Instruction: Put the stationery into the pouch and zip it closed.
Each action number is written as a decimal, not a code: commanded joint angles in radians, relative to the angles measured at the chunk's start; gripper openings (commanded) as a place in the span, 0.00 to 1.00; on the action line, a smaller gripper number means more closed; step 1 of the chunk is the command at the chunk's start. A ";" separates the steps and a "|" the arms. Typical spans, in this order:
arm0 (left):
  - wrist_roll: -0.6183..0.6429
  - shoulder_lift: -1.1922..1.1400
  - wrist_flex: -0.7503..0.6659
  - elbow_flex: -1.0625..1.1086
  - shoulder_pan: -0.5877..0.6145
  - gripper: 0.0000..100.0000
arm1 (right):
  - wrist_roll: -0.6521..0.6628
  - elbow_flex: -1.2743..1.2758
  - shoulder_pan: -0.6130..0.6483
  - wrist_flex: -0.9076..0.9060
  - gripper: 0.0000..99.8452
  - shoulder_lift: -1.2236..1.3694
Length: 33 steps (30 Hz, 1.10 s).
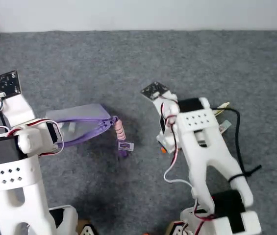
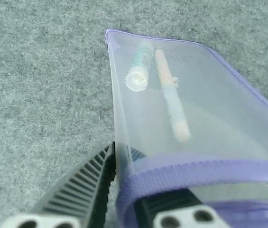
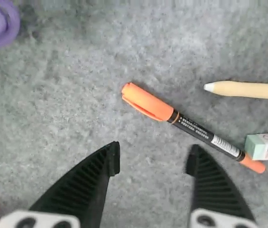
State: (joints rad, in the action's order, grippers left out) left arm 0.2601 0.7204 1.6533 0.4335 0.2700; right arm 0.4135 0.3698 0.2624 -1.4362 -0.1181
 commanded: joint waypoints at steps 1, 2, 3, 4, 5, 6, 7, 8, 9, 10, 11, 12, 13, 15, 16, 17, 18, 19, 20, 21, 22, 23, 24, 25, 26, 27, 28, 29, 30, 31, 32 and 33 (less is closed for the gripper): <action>0.006 0.002 -0.008 -0.050 0.003 0.01 | 0.011 -0.087 -0.010 -0.012 0.24 0.031; 0.006 0.002 -0.008 -0.050 0.003 0.01 | 0.011 -0.087 -0.010 0.004 0.23 0.047; 0.006 0.002 -0.008 -0.050 0.003 0.01 | 0.012 -0.086 -0.010 0.019 0.23 0.064; 0.006 0.002 -0.008 -0.050 0.003 0.01 | 0.012 -0.086 -0.010 0.027 0.23 0.085; 0.006 0.002 -0.008 -0.050 0.003 0.01 | 0.012 -0.086 -0.010 0.030 0.23 0.110; 0.006 0.002 -0.008 -0.050 0.003 0.01 | 0.012 -0.086 -0.010 0.033 0.23 0.134; 0.006 0.002 -0.008 -0.050 0.003 0.01 | 0.012 -0.086 -0.010 0.042 0.23 0.159; 0.006 0.002 -0.008 -0.050 0.003 0.01 | 0.012 -0.086 -0.010 0.054 0.23 0.180; 0.006 0.002 -0.006 -0.050 0.003 0.01 | 0.012 -0.086 -0.010 0.073 0.23 0.202; 0.006 0.002 -0.006 -0.048 0.003 0.01 | 0.012 -0.086 -0.012 0.096 0.23 0.223; 0.006 0.002 -0.006 -0.048 0.003 0.01 | 0.012 -0.086 -0.008 0.117 0.23 0.243; 0.006 0.002 -0.006 -0.048 0.002 0.01 | 0.015 -0.086 -0.005 0.137 0.23 0.265; 0.006 0.002 -0.006 -0.048 0.002 0.01 | 0.029 -0.086 -0.004 0.157 0.23 0.288; 0.006 0.002 -0.006 -0.048 0.000 0.01 | 0.061 -0.086 -0.004 0.196 0.23 0.338; 0.006 0.002 -0.006 -0.048 0.002 0.01 | 0.074 -0.086 -0.008 0.209 0.23 0.361; 0.006 0.002 -0.006 -0.048 0.003 0.01 | 0.086 -0.084 -0.010 0.220 0.23 0.380; 0.006 0.002 -0.006 -0.048 0.003 0.01 | 0.103 -0.084 -0.012 0.231 0.23 0.395; 0.006 0.002 -0.006 -0.048 0.003 0.01 | 0.118 -0.084 -0.012 0.243 0.22 0.406; 0.006 0.002 -0.006 -0.048 0.003 0.01 | 0.130 -0.084 -0.010 0.254 0.20 0.409; 0.006 0.002 -0.006 -0.048 0.003 0.01 | 0.138 -0.084 -0.007 0.266 0.17 0.414; 0.006 0.002 -0.006 -0.048 0.003 0.01 | 0.141 -0.084 -0.005 0.282 0.12 0.415; 0.006 0.002 -0.006 -0.048 0.003 0.01 | 0.141 -0.084 -0.004 0.294 0.08 0.415; 0.006 0.002 -0.006 -0.048 0.003 0.01 | 0.141 -0.084 -0.004 0.300 0.04 0.415; 0.006 0.002 -0.006 -0.048 0.003 0.01 | 0.141 -0.084 -0.004 0.302 0.00 0.412; 0.006 0.002 -0.006 -0.048 0.003 0.01 | 0.141 -0.084 -0.005 0.298 0.01 0.409; 0.006 0.002 -0.006 -0.048 0.003 0.01 | 0.141 -0.084 -0.010 0.294 0.03 0.406; 0.006 0.002 -0.006 -0.048 0.003 0.01 | 0.141 -0.086 -0.012 0.285 0.02 0.400; 0.006 0.002 -0.006 -0.048 0.003 0.01 | 0.141 -0.086 -0.012 0.274 0.01 0.383; 0.006 0.002 -0.006 -0.048 0.003 0.01 | 0.137 -0.084 -0.012 0.265 0.01 0.358; 0.006 0.002 -0.006 -0.048 0.003 0.01 | 0.135 -0.084 -0.012 0.249 0.01 0.326; 0.006 0.002 -0.006 -0.048 0.003 0.01 | 0.133 -0.084 -0.008 0.231 0.01 0.291; 0.006 0.002 -0.006 -0.048 0.003 0.01 | 0.133 -0.084 -0.004 0.211 0.01 0.249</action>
State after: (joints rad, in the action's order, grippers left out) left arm 0.2601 0.7204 1.6533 0.4335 0.2700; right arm 0.5393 0.2961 0.2516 -1.1815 0.2516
